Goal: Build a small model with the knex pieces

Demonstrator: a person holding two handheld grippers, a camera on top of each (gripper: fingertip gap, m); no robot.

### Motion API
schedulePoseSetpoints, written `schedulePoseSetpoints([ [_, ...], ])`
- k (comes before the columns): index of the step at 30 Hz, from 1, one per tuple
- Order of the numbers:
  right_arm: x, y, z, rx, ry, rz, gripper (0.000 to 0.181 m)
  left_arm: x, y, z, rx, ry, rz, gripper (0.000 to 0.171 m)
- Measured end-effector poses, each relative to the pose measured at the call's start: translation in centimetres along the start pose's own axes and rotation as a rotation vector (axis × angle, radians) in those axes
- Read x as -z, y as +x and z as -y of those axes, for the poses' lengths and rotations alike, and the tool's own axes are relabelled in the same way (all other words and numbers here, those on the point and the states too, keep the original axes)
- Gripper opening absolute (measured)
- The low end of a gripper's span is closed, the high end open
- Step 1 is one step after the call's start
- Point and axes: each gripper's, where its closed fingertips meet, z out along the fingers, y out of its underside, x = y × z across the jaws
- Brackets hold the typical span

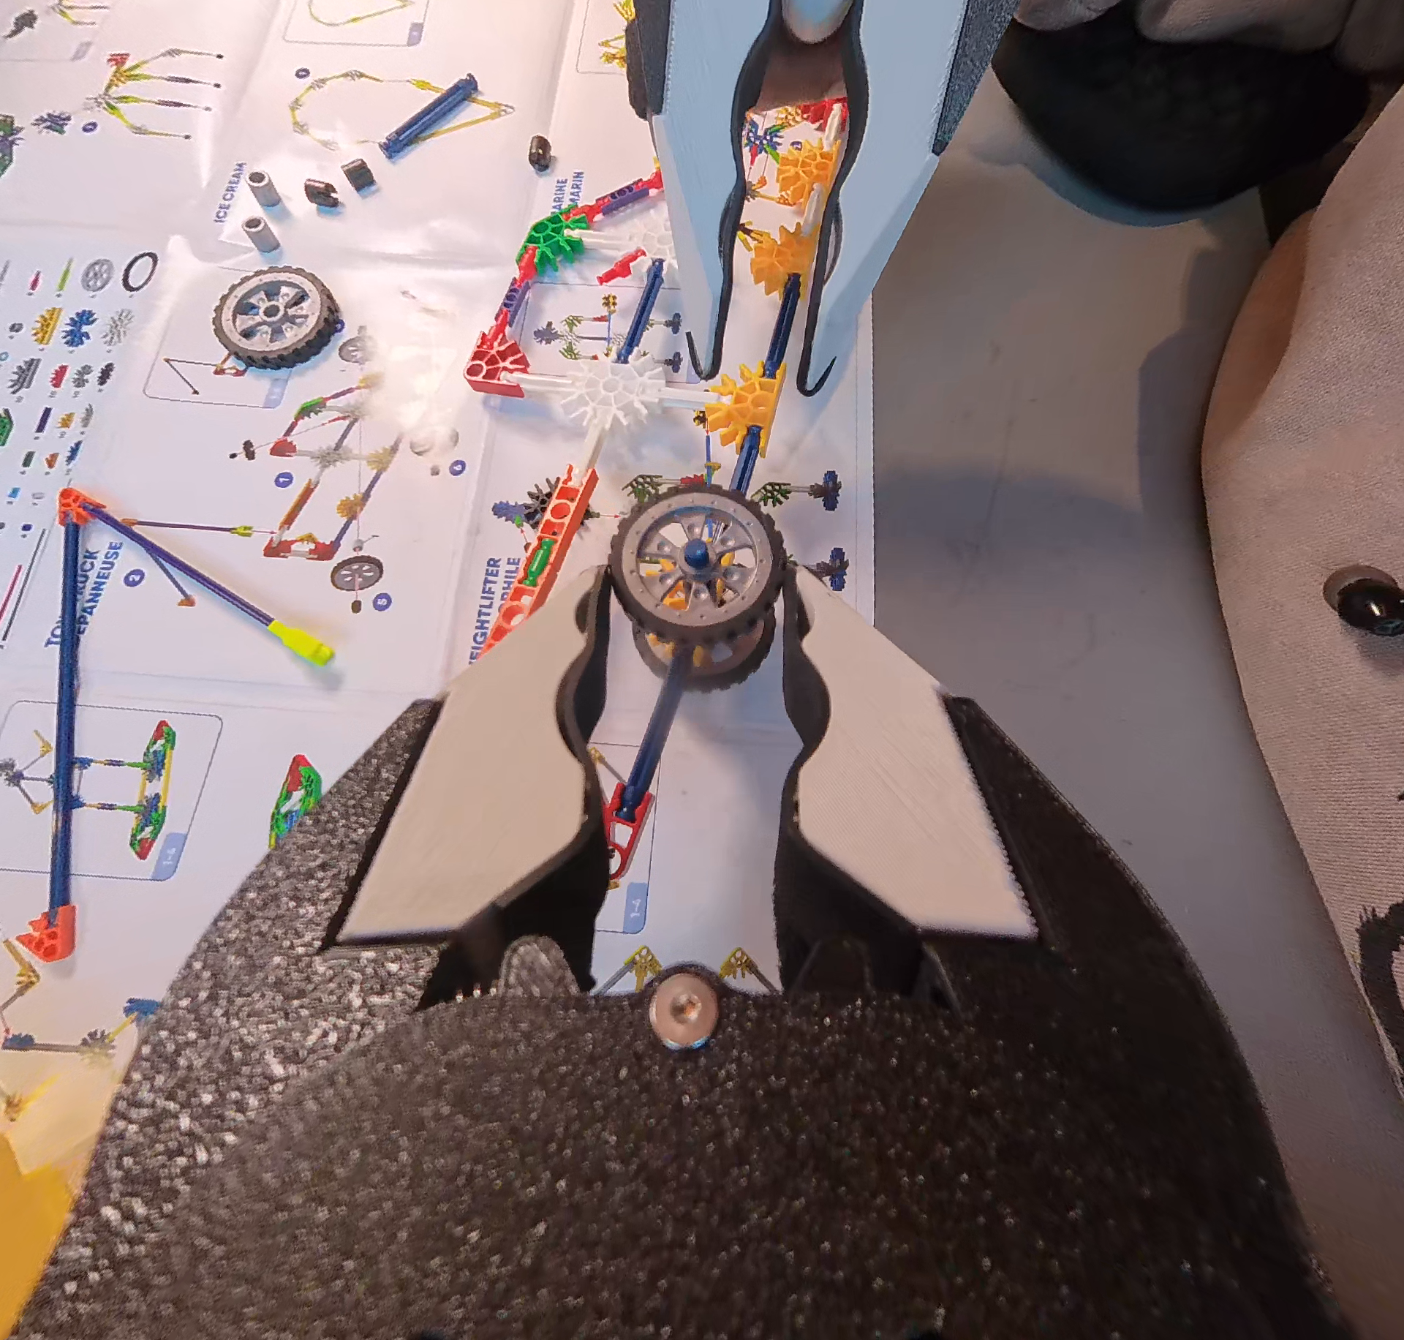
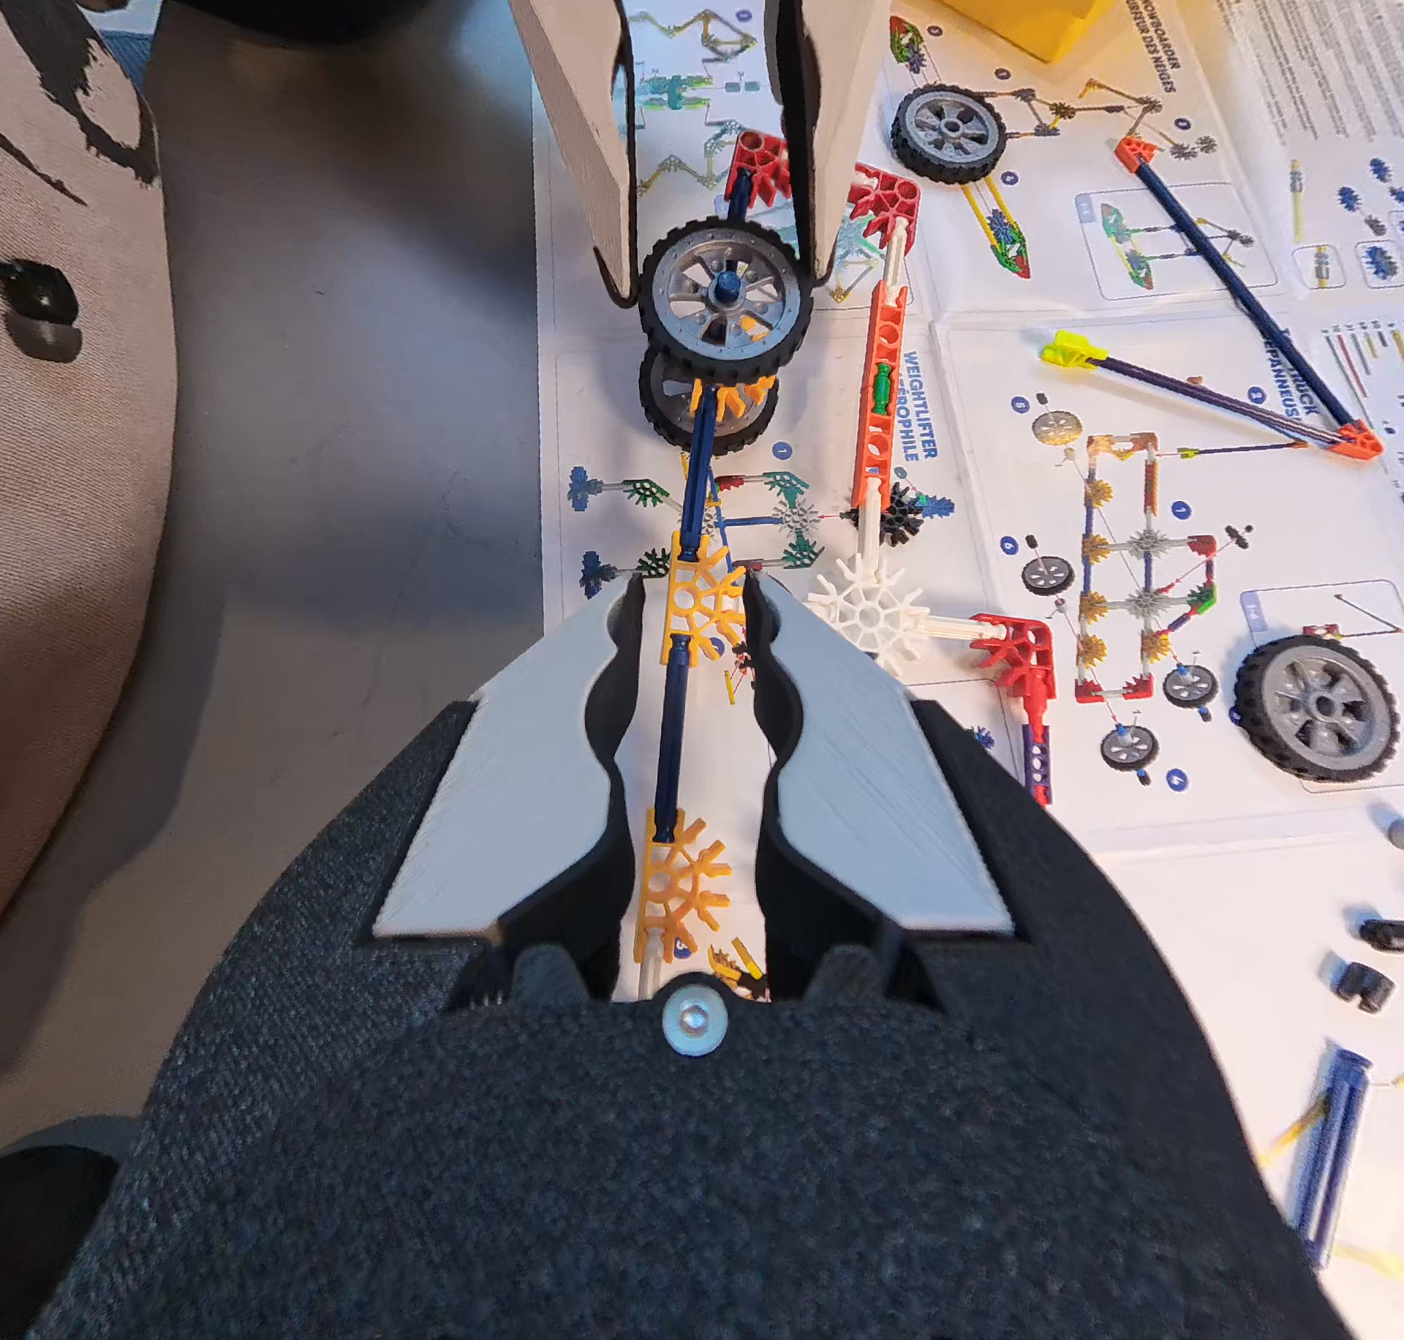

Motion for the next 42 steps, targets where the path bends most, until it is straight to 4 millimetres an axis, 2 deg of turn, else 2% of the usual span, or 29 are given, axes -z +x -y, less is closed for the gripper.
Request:
schedulePoseSetpoints([
  [8,-0.1,0.2,-0.1,-0.012,0.013,0.002,0.025,-0.7,0.1,-1.4,-0.006,-0.059,0.007,0.045],
  [17,0.3,0.9,0.3,-0.035,0.059,-0.014,0.025,0.2,-0.3,-0.8,0.038,0.024,0.013,0.047],
  [21,0.9,1.7,0.7,-0.061,0.11,-0.03,0.026,2.2,-0.6,0.7,0.109,0.176,-0.013,0.044],
  [23,1.6,2.5,1.0,-0.097,0.155,-0.039,0.026,4.0,-2.0,0.9,0.17,0.259,0.022,0.041],
  [28,3.3,5.0,1.2,-0.171,0.238,-0.119,0.026,7.2,-6.9,-2.9,0.293,0.238,0.244,0.037],
  [32,4.9,9.1,-0.4,-0.225,0.244,-0.316,0.025,7.4,-9.3,-5.2,0.393,0.221,0.339,0.031],
  [35,6.7,13.8,-3.7,-0.317,0.201,-0.564,0.024,6.7,-10.3,-6.1,0.442,0.216,0.377,0.028],
  [37,8.2,16.2,-6.3,-0.334,0.142,-0.726,0.013,6.2,-10.5,-6.5,0.466,0.208,0.384,0.025],
  [38,8.9,17.1,-7.3,-0.311,0.11,-0.791,0.0,6.1,-10.5,-6.6,0.473,0.209,0.382,0.024],
  [40,9.1,17.8,-8.6,-0.281,0.064,-0.832,0.0,6.0,-10.4,-6.3,0.48,0.226,0.373,0.023],
  [42,9.0,18.0,-8.7,-0.298,0.062,-0.823,0.0,5.9,-10.3,-6.0,0.474,0.231,0.372,0.023],
])
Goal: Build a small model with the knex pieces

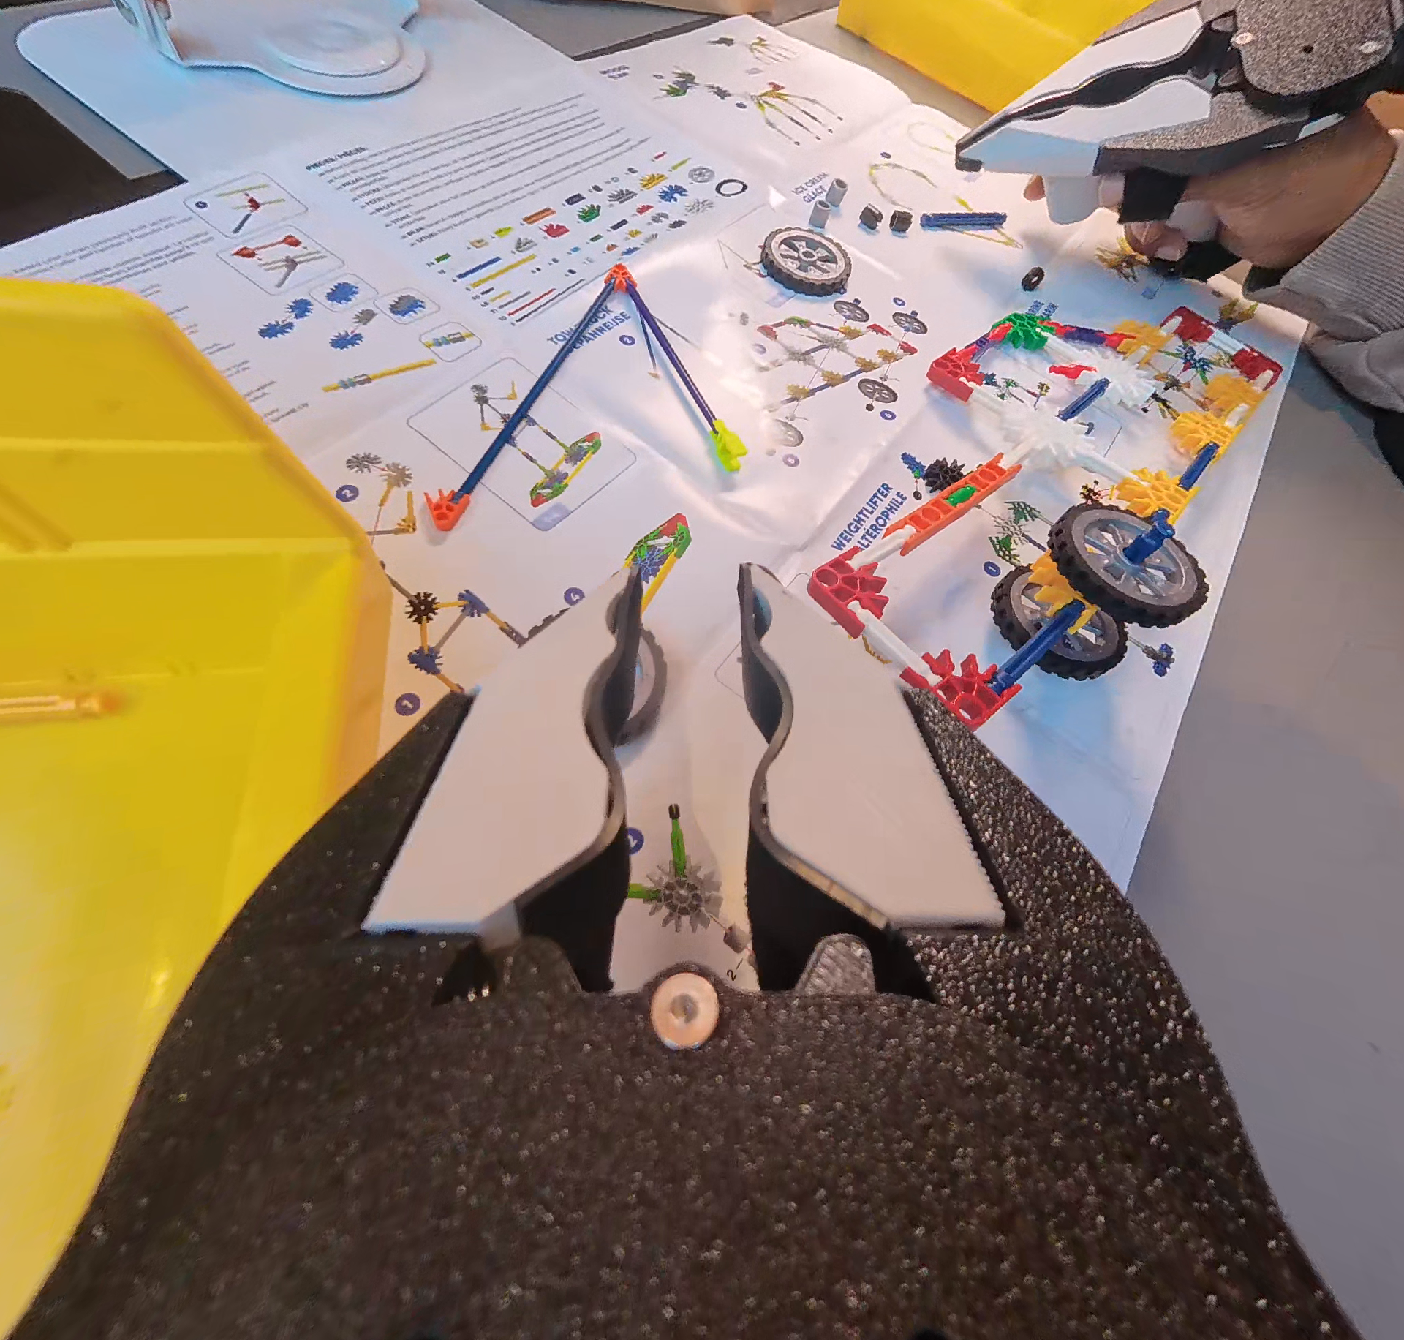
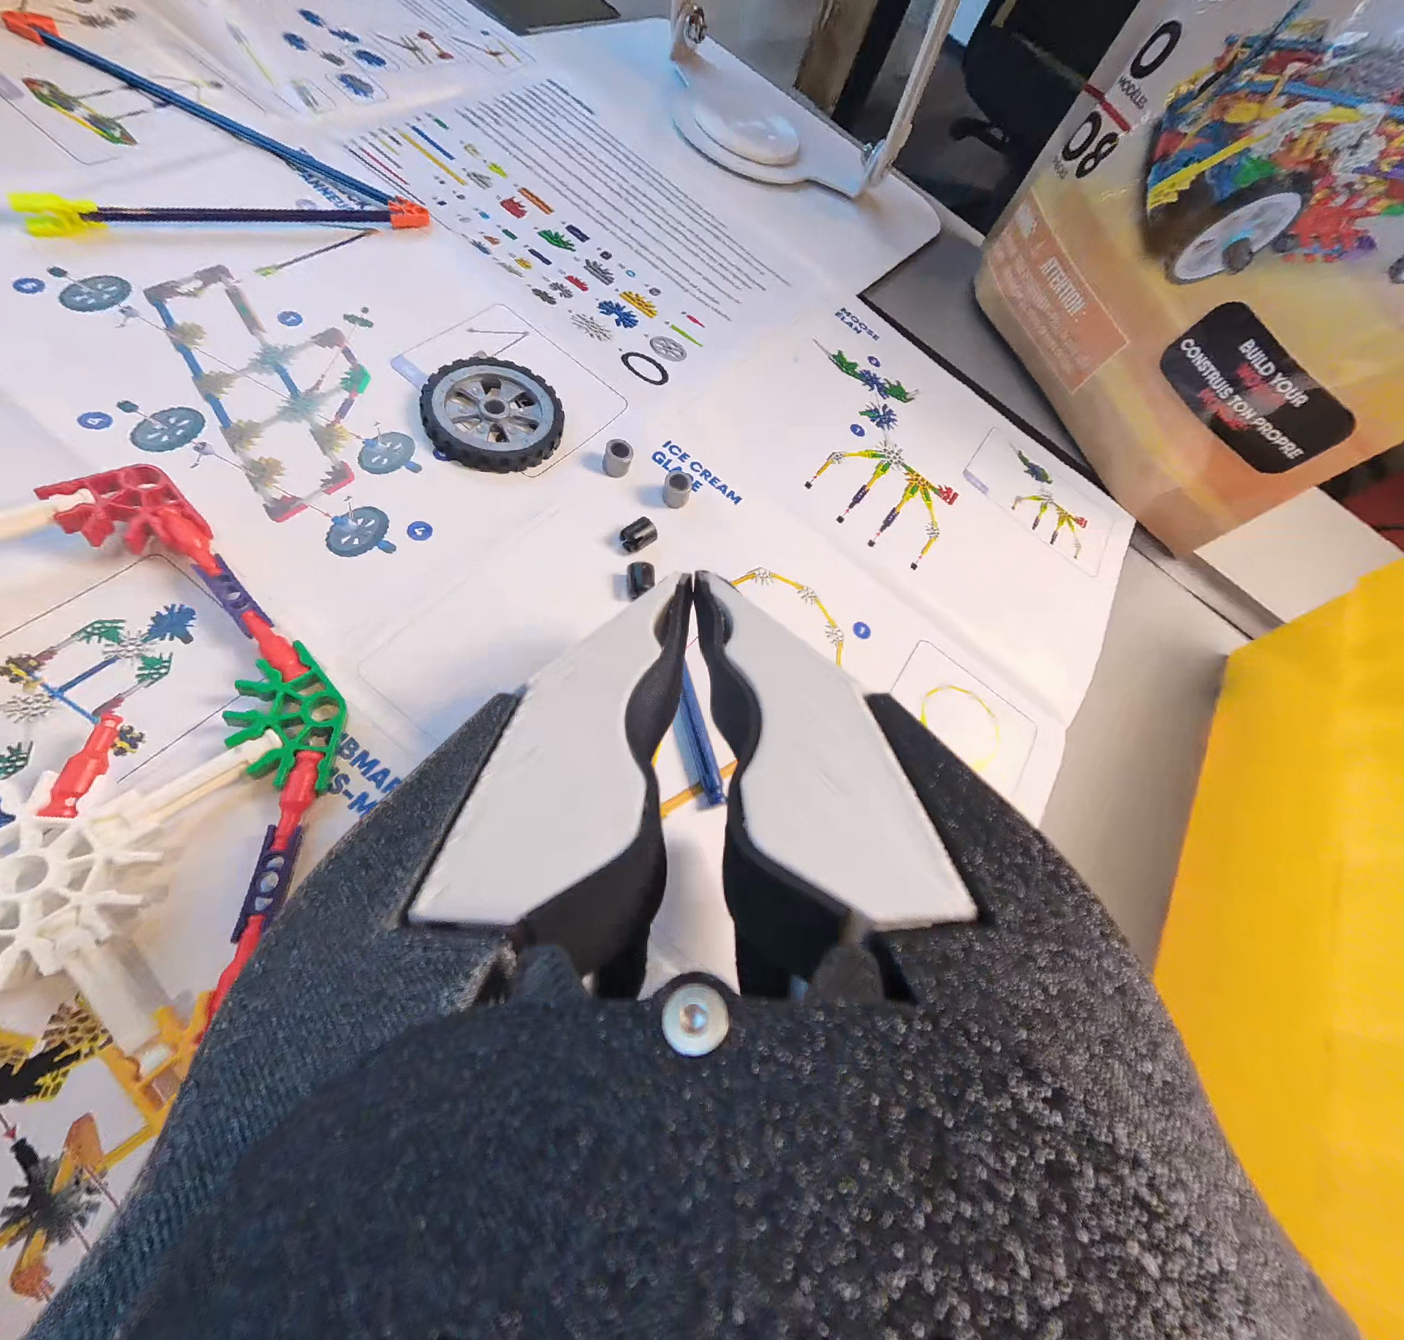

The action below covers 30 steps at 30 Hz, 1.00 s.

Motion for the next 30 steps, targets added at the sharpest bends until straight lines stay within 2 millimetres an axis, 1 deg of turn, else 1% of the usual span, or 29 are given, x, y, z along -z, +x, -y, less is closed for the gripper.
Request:
schedulePoseSetpoints([
  [2,-0.3,-0.1,0.4,-0.007,0.001,0.012,0.0,-0.1,0.1,0.0,-0.012,-0.002,0.004,0.024],
  [3,-0.7,-0.2,0.3,-0.008,-0.024,0.029,0.004,-0.2,0.3,0.0,-0.017,-0.004,0.002,0.024],
  [4,-1.1,-0.3,0.1,-0.005,-0.061,0.05,0.015,-0.3,0.4,0.0,-0.02,-0.005,-0.002,0.024],
  [5,-1.7,-0.4,0.0,0.0,-0.098,0.068,0.02,-0.3,0.5,0.0,-0.022,-0.006,-0.006,0.024],
  [6,-2.2,-0.5,-0.1,0.009,-0.125,0.088,0.021,-0.4,0.6,0.0,-0.023,-0.007,-0.008,0.024],
  [8,-3.1,-0.8,0.0,0.036,-0.163,0.13,0.021,-0.4,0.7,0.0,-0.03,-0.007,-0.009,0.025],
  [10,-3.4,-1.0,0.0,0.074,-0.2,0.156,0.021,-0.3,0.9,0.1,-0.032,0.0,-0.013,0.025],
  [13,-3.5,-1.6,0.2,0.042,-0.227,0.212,0.021,-0.2,1.1,0.3,-0.038,0.007,-0.016,0.025],
  [16,-3.8,-1.7,-0.3,0.016,-0.26,0.228,0.02,-0.2,1.2,0.4,-0.041,0.01,-0.023,0.025],
  [20,-4.5,-1.8,-0.6,-0.001,-0.273,0.235,0.012,-0.2,1.4,0.4,-0.046,0.01,-0.029,0.025],
  [24,-4.6,-2.2,-0.5,0.012,-0.26,0.257,0.01,0.0,1.7,0.8,-0.061,0.028,-0.035,0.025],
  [26,-4.1,-2.6,0.4,0.035,-0.21,0.27,0.01,0.3,1.9,1.4,-0.073,0.058,-0.037,0.025],
  [27,-3.5,-3.3,1.4,0.035,-0.164,0.295,0.01,0.5,2.2,1.9,-0.084,0.084,-0.042,0.025],
  [28,-2.6,-4.4,2.8,0.012,-0.098,0.34,0.01,0.7,2.6,2.5,-0.105,0.116,-0.049,0.025],
  [30,-0.2,-7.9,6.5,-0.14,0.052,0.511,0.01,1.1,3.9,3.8,-0.179,0.184,-0.054,0.024],
])
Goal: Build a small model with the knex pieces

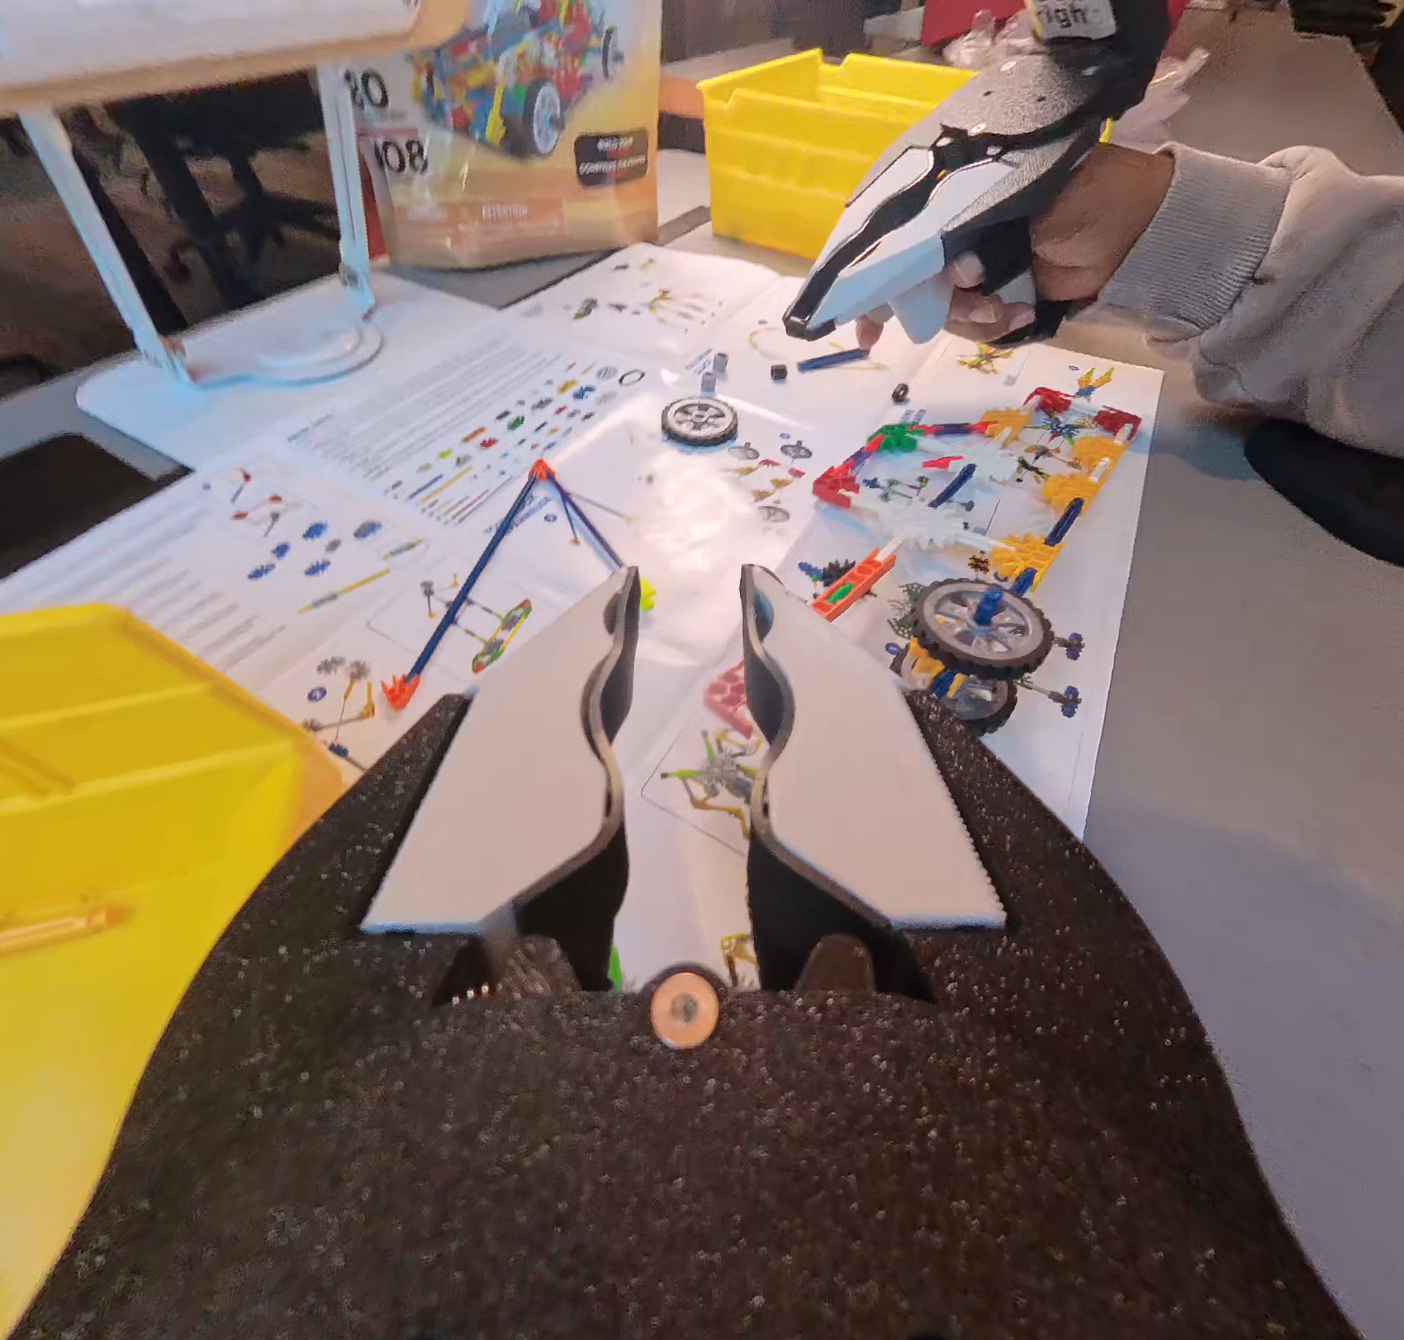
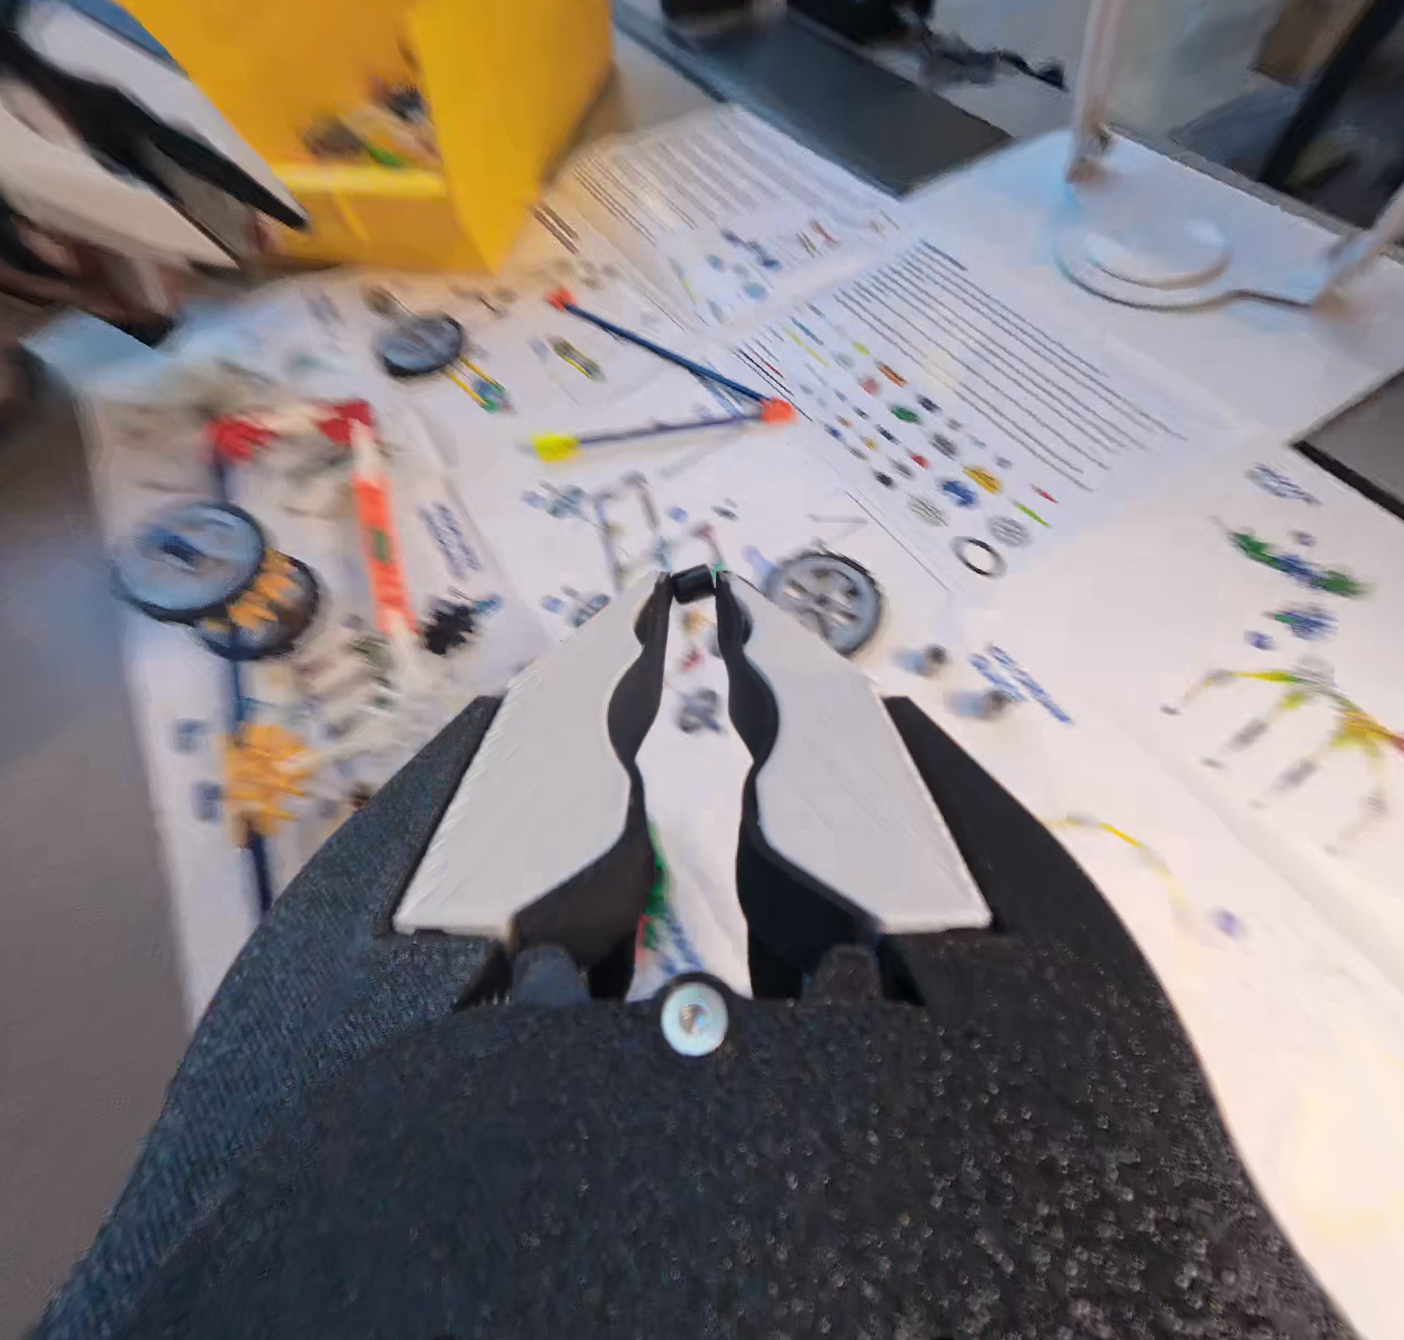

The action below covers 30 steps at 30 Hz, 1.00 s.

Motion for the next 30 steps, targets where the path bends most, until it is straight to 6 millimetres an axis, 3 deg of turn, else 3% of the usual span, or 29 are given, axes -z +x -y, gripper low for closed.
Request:
schedulePoseSetpoints([
  [2,0.1,-4.7,2.8,-0.203,0.134,0.186,0.01,-0.2,1.6,1.3,-0.107,0.056,-0.004,0.024],
  [5,-0.8,-10.7,5.1,-0.445,0.205,0.421,0.01,-0.8,4.7,2.7,-0.227,0.133,-0.036,0.023],
  [9,-2.2,-14.6,5.2,-0.555,0.159,0.531,0.01,-0.6,6.9,4.0,-0.357,0.195,-0.022,0.022],
  [14,-2.2,-17.0,5.3,-0.626,0.155,0.656,0.01,-0.6,8.3,3.5,-0.607,0.139,0.025,0.021],
  [19,-1.8,-18.4,5.2,-0.585,0.138,0.674,0.01,-0.1,9.9,3.6,-0.705,0.137,-0.01,0.008],
  [25,-1.1,-18.9,5.0,-0.576,0.15,0.699,0.009,0.2,10.8,3.7,-0.674,0.148,-0.076,0.005],
  [30,-0.4,-18.2,5.4,-0.599,0.191,0.706,0.0,0.2,10.2,3.8,-0.651,0.164,-0.052,0.003],
])
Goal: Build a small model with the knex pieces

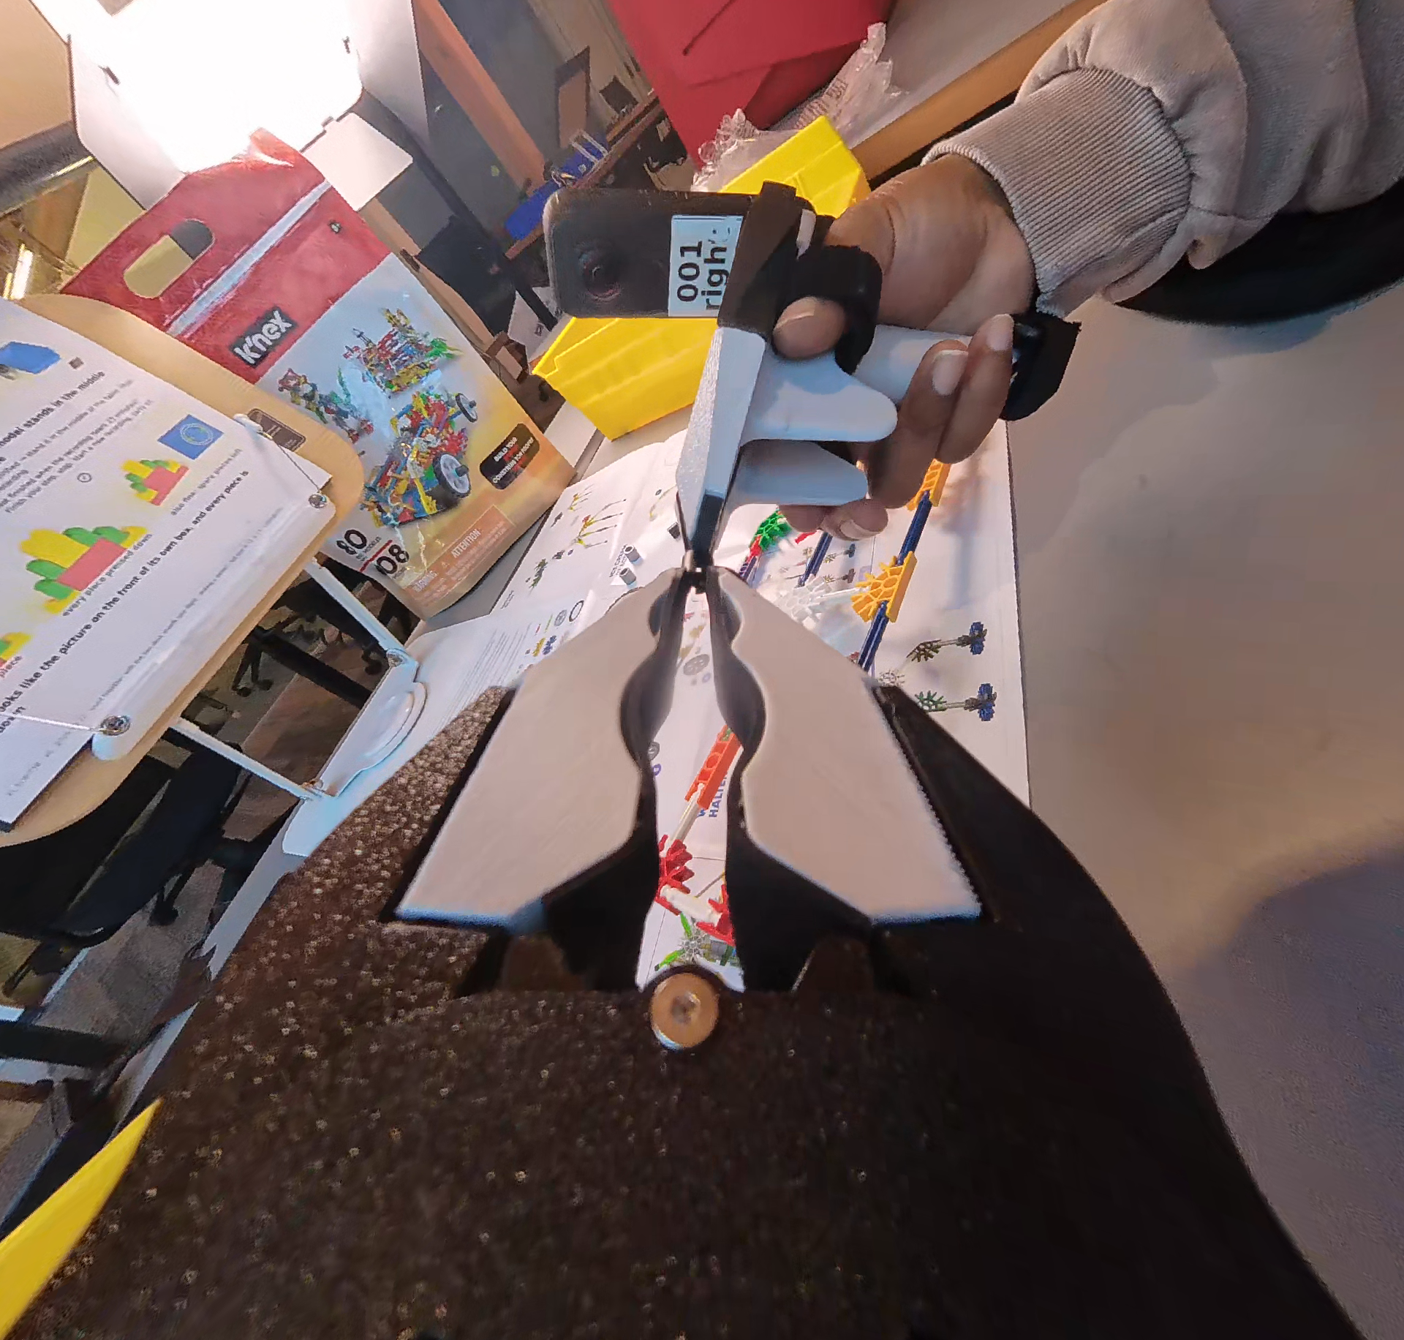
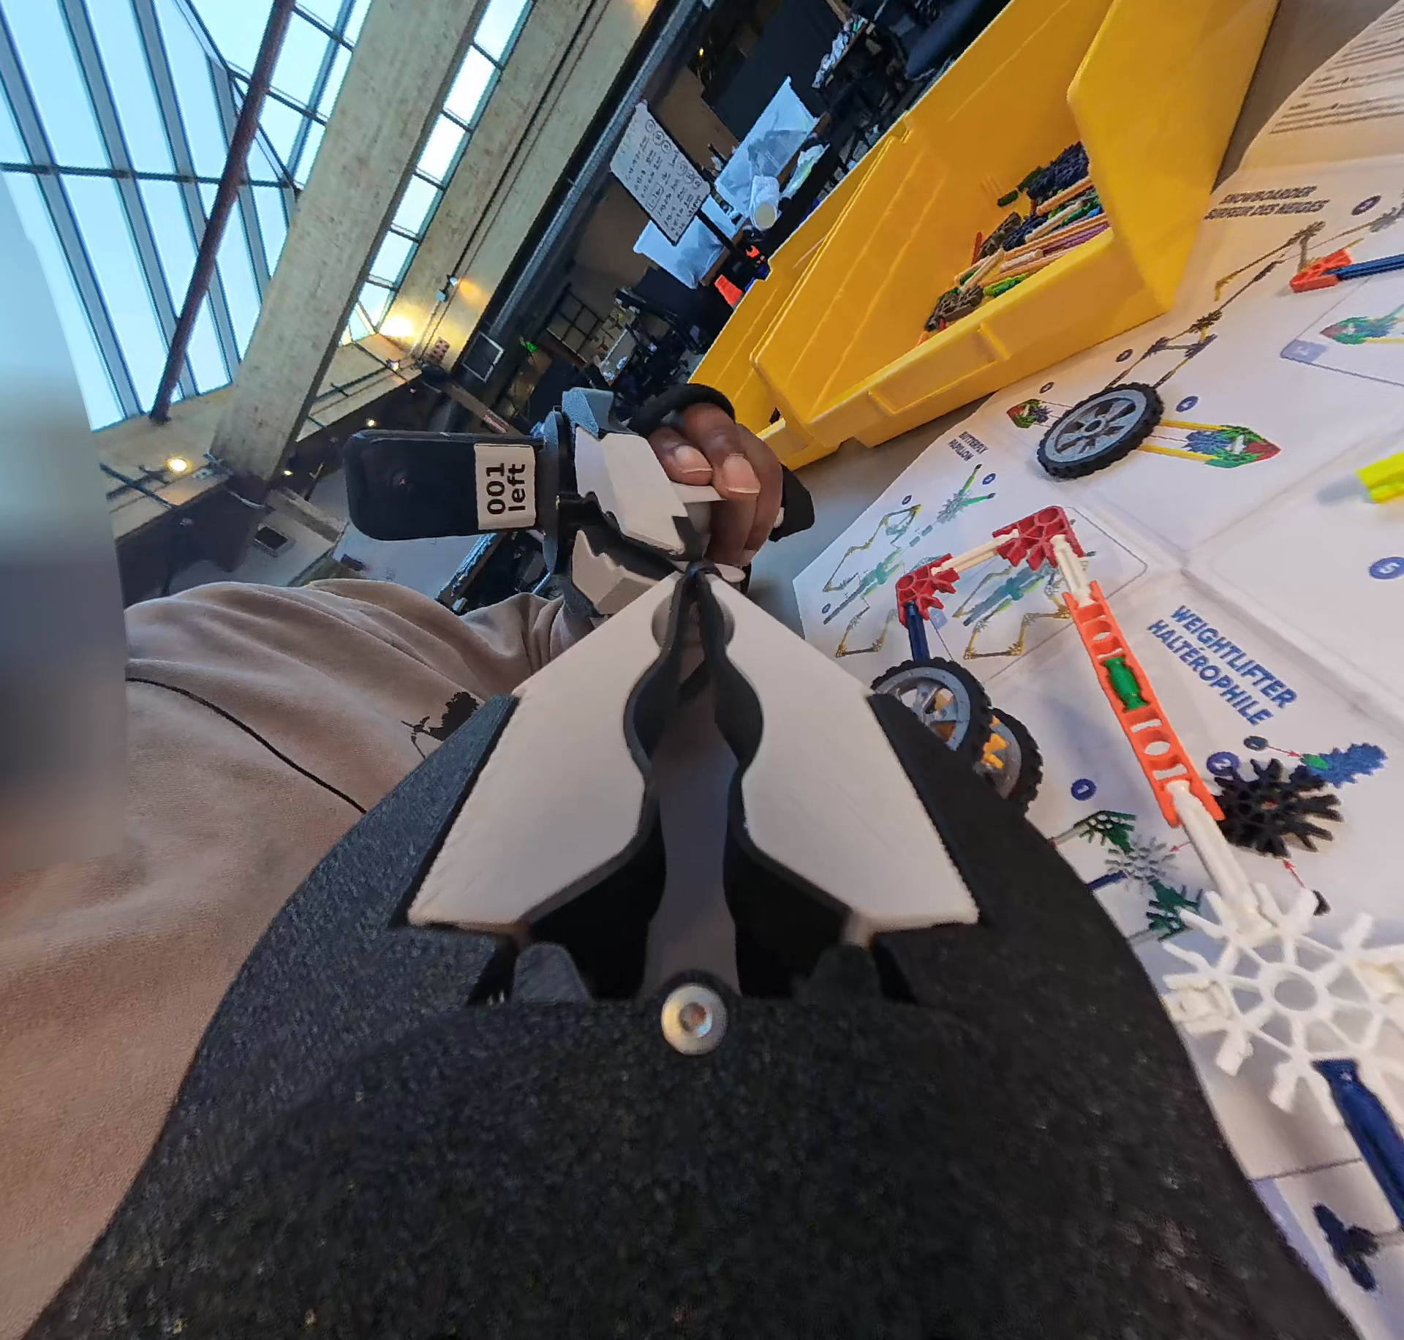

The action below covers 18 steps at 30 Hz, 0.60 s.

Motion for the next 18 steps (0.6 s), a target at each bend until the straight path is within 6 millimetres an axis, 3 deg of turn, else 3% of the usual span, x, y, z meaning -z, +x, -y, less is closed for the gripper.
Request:
schedulePoseSetpoints([
  [18,-0.02,-0.54,-0.25,0.065,0.017,0.079,0.0,-0.19,-0.24,0.05,0.191,0.078,-0.041,0.003],
])
